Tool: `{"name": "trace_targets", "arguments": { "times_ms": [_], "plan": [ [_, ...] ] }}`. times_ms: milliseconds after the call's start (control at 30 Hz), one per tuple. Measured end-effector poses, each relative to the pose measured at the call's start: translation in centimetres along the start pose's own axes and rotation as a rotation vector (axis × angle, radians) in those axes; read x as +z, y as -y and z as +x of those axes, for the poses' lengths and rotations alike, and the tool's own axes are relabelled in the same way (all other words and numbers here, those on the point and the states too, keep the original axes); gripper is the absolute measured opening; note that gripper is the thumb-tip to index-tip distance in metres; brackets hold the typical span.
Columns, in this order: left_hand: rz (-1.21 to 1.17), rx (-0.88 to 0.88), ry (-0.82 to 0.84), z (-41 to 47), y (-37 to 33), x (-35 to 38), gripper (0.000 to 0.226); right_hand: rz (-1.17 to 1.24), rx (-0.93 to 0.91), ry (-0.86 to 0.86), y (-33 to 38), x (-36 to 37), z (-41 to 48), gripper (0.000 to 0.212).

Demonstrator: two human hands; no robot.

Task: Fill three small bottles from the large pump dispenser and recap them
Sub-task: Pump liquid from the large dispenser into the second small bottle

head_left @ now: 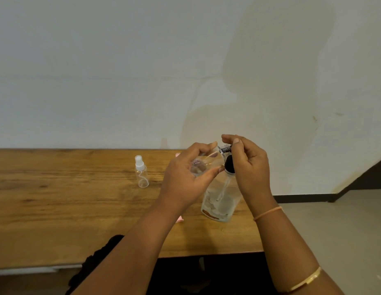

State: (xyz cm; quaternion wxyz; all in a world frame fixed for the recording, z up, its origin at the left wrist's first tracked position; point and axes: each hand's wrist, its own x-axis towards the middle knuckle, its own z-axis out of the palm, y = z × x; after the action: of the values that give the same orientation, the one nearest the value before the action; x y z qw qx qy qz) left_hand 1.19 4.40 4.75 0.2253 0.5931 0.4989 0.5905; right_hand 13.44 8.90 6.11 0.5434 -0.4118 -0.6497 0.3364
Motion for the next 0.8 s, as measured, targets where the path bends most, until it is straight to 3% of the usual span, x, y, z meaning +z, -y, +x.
{"name": "trace_targets", "arguments": {
  "times_ms": [167,300,400,600,800],
  "plan": [
    [-0.002,-0.044,0.021,-0.5,0.5,0.0,0.04,-0.12,-0.008,-0.015,-1.4,0.3,-0.6,0.045],
    [-0.021,-0.031,0.008,-0.4,0.2,0.1,0.038,-0.102,-0.019,0.004,-0.8,0.0,-0.4,0.031],
    [-0.038,-0.005,0.0,-0.2,0.0,0.1,0.035,-0.172,-0.09,-0.015,-0.7,-0.4,0.2,0.034],
    [-0.011,-0.023,-0.005,-0.3,0.3,0.3,0.035,-0.026,0.034,0.009,-1.3,0.1,0.0,0.027],
    [0.048,-0.012,0.0,-0.5,0.5,0.1,0.035,-0.013,0.043,0.004,-1.6,0.0,-0.4,0.027]
  ]
}}
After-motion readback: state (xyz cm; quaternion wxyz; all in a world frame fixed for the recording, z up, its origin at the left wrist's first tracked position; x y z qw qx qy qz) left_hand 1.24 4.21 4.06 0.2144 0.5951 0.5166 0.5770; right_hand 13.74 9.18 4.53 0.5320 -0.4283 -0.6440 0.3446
